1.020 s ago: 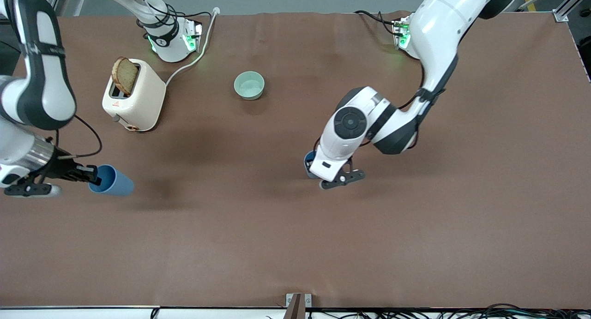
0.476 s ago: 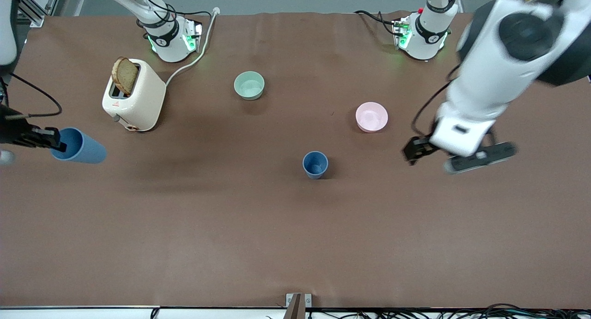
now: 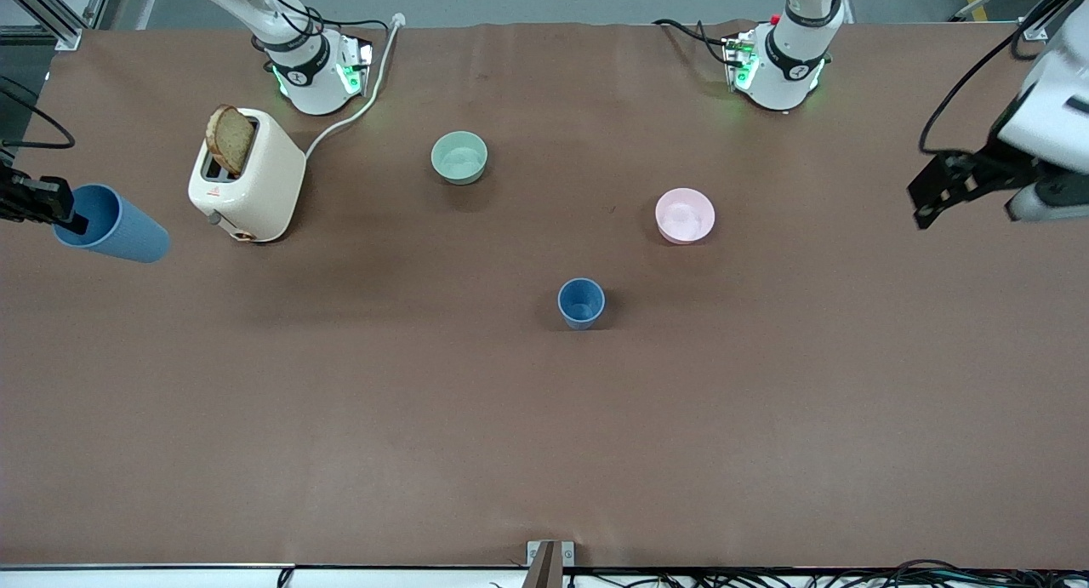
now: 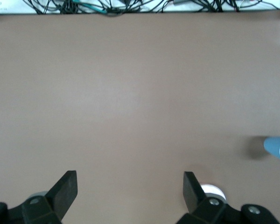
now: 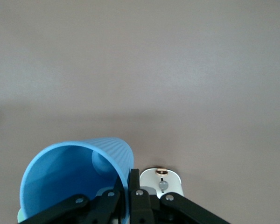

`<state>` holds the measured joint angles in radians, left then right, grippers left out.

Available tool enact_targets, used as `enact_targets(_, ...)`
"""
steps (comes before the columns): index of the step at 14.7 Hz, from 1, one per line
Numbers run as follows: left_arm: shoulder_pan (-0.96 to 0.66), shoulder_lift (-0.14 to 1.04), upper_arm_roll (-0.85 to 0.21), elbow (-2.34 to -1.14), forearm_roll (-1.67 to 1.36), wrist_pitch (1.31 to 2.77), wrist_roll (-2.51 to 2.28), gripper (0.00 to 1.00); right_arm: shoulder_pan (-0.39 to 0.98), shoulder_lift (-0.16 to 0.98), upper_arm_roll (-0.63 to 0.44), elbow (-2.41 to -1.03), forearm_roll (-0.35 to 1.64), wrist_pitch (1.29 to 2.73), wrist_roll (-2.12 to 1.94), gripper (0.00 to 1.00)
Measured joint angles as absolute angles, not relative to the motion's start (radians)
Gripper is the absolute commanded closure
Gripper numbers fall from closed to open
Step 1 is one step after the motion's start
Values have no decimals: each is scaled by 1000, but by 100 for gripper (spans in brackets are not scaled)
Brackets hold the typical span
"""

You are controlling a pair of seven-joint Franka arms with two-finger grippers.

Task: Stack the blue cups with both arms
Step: 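Move the held blue cup over the center cup with the right gripper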

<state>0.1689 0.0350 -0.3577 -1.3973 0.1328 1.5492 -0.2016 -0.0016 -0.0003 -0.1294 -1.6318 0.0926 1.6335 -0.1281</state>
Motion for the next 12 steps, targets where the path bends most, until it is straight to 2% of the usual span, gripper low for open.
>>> enact_targets(3,72,-35,-187,-1454,57,1520,-124,0,3,7,-12,-1638,92,1661,45,100)
enact_targets(5,26,-49,-122,-1488,44,1506,-83,0,8,12,80,-1641,93,1701,175,99)
enact_targets(8,-2,-45,-110,-1520,43,1506,-79,0,15,48,238,-1650,92,1819,406,99)
enact_targets(12,-11,-44,-113,-1522,43,1506,-79,0,47,182,414,-1660,85,2030,652,99)
